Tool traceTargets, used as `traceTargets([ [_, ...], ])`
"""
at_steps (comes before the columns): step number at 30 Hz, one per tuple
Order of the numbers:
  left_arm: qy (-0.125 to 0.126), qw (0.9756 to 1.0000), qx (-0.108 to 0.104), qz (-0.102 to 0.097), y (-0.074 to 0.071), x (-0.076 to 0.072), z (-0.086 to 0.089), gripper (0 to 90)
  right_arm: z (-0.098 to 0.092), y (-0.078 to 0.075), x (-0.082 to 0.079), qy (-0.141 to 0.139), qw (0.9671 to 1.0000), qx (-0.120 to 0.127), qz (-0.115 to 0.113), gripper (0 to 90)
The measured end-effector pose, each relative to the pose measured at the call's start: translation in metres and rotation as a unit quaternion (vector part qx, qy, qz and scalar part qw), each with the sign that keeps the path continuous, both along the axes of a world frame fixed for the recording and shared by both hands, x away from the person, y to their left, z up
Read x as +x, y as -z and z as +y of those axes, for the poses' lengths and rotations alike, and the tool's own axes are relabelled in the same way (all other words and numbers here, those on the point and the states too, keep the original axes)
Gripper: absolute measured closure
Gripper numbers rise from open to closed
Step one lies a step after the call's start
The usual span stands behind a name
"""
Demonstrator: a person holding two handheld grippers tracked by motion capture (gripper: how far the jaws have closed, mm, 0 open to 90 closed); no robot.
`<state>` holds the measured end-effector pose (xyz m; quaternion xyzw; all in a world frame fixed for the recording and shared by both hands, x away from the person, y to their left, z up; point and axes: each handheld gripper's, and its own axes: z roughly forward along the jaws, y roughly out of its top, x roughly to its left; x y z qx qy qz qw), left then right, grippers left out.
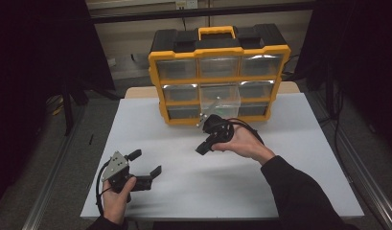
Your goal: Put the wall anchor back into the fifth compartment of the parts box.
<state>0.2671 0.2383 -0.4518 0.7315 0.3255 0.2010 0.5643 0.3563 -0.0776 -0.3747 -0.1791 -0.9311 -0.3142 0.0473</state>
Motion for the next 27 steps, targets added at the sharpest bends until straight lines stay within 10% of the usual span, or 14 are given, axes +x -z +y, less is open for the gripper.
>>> traceTargets([
  [27,-0.002,1.0000,-0.002,0.001,0.000,0.000,0.000,2.7,-0.023,-0.060,0.011,0.021,0.9978,0.044,-0.046,85.1],
])
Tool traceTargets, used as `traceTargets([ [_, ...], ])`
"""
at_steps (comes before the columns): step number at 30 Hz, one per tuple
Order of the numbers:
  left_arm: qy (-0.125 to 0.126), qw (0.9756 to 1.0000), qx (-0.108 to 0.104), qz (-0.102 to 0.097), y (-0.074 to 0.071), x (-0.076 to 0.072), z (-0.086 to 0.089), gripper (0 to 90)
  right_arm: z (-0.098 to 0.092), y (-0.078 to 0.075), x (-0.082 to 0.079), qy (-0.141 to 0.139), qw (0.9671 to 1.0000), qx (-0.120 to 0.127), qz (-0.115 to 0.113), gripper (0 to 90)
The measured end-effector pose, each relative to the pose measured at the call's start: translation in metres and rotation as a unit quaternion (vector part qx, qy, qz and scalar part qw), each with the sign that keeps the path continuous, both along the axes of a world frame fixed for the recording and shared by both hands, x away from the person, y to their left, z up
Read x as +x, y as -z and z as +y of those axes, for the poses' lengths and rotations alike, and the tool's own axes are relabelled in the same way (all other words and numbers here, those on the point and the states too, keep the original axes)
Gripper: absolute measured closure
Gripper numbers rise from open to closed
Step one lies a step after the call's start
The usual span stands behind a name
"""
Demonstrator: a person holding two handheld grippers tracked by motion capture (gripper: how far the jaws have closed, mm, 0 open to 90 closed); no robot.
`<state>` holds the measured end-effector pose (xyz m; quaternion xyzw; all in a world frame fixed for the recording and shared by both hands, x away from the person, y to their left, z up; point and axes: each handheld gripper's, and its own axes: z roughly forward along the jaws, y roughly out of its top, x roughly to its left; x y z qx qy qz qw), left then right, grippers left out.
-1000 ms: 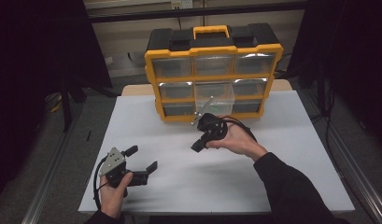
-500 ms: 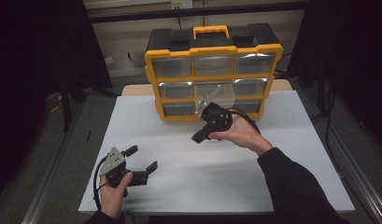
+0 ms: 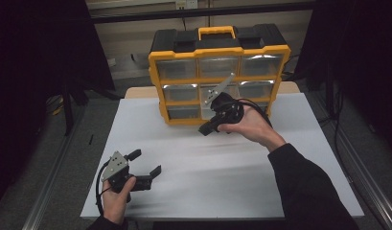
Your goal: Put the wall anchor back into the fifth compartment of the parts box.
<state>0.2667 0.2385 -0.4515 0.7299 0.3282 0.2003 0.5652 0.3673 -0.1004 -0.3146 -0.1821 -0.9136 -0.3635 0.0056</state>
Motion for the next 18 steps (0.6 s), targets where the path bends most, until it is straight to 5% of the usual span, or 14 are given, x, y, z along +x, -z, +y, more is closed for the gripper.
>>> traceTargets([
  [18,-0.001,1.0000,-0.001,0.000,0.000,0.000,0.000,2.7,-0.020,-0.046,0.015,0.033,0.9990,0.018,-0.026,85.1],
])
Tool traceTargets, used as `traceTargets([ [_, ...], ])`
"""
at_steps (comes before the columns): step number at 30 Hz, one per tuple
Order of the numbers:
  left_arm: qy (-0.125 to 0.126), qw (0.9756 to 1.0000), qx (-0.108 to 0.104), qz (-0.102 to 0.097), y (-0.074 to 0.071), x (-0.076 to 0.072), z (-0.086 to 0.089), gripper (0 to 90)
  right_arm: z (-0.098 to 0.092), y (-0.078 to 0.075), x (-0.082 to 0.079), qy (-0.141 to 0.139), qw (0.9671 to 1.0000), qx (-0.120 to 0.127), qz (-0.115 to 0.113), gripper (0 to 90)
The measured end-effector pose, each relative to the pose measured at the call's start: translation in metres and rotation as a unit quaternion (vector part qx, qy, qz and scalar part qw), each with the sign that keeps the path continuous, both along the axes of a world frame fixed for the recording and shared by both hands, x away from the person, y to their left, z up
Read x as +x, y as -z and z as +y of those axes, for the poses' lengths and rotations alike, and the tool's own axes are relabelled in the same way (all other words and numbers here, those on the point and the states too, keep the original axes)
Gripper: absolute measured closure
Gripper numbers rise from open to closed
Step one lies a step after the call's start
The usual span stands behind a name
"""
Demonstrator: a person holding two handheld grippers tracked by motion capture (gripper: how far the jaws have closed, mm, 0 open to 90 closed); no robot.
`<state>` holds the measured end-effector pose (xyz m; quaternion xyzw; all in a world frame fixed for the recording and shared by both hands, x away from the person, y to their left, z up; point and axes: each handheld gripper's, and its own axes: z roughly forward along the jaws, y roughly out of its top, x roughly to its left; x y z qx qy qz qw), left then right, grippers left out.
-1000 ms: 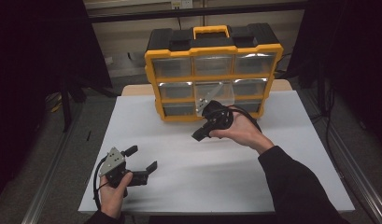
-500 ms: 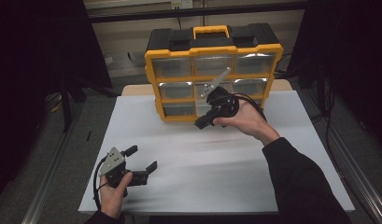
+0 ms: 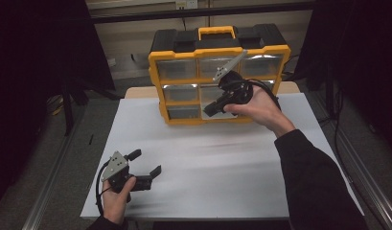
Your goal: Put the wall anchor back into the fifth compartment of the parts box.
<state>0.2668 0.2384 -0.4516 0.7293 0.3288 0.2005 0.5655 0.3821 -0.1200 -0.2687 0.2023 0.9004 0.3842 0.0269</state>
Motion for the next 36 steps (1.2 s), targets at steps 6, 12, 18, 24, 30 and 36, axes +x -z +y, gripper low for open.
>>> traceTargets([
  [6,0.000,1.0000,-0.001,0.000,0.000,0.000,0.000,2.7,-0.008,-0.011,0.011,0.022,0.9997,-0.005,-0.005,85.1],
  [12,0.002,1.0000,0.000,-0.001,0.000,0.000,0.000,2.7,-0.014,-0.015,0.019,0.039,0.9991,-0.017,-0.009,85.1],
  [18,0.000,1.0000,0.000,0.000,0.000,0.000,0.000,2.7,-0.015,-0.015,0.031,0.059,0.9973,-0.043,0.001,85.1],
  [24,0.000,1.0000,-0.003,-0.001,0.000,0.000,0.000,2.7,-0.014,-0.012,0.044,0.075,0.9943,-0.075,0.012,85.0],
  [30,0.001,1.0000,-0.003,-0.001,0.000,0.000,0.000,2.7,-0.011,-0.009,0.053,0.078,0.9916,-0.101,0.020,85.0],
  [36,0.001,1.0000,-0.002,-0.001,0.000,0.000,0.001,2.7,-0.007,-0.009,0.062,0.075,0.9890,-0.124,0.026,85.0],
])
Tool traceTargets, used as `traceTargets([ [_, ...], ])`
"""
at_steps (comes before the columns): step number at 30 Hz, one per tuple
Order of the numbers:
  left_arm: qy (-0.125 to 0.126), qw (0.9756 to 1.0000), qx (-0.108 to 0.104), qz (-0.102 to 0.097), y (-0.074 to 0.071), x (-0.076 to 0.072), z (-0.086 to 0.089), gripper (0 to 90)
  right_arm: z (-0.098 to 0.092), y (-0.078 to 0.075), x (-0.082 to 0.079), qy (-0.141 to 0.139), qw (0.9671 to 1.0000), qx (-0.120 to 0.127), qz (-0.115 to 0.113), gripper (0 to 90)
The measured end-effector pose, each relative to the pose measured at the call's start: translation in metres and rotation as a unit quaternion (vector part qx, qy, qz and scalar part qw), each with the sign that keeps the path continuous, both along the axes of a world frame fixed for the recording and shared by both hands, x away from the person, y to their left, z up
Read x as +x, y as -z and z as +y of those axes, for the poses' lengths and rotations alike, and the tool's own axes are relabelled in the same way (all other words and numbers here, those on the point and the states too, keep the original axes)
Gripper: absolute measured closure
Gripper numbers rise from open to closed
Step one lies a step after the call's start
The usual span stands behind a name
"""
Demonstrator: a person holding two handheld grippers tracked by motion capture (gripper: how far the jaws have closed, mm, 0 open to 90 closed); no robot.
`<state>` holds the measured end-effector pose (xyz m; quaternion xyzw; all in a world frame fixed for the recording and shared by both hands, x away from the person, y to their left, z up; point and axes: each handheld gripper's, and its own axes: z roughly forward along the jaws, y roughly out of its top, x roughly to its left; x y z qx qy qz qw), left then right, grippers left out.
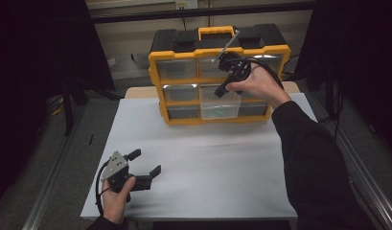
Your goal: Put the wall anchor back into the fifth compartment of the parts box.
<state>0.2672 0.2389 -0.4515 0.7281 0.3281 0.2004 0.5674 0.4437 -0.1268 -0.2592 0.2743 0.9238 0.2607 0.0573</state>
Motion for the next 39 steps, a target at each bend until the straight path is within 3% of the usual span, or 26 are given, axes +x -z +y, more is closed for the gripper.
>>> traceTargets([
  [4,0.000,1.0000,0.002,-0.001,0.000,0.000,0.001,2.7,0.004,0.003,0.004,0.002,0.9998,-0.018,0.006,85.0],
  [20,0.001,1.0000,0.003,-0.001,0.000,0.000,0.001,2.7,0.015,0.020,0.014,0.007,0.9984,-0.042,0.039,84.9],
  [25,0.001,1.0000,-0.001,0.000,0.000,0.000,0.001,2.7,0.018,0.025,0.016,-0.004,0.9984,-0.046,0.033,84.9],
  [39,0.000,1.0000,-0.001,-0.001,0.000,0.000,0.001,2.7,0.019,0.035,0.019,0.008,0.9966,-0.068,0.046,84.7],
])
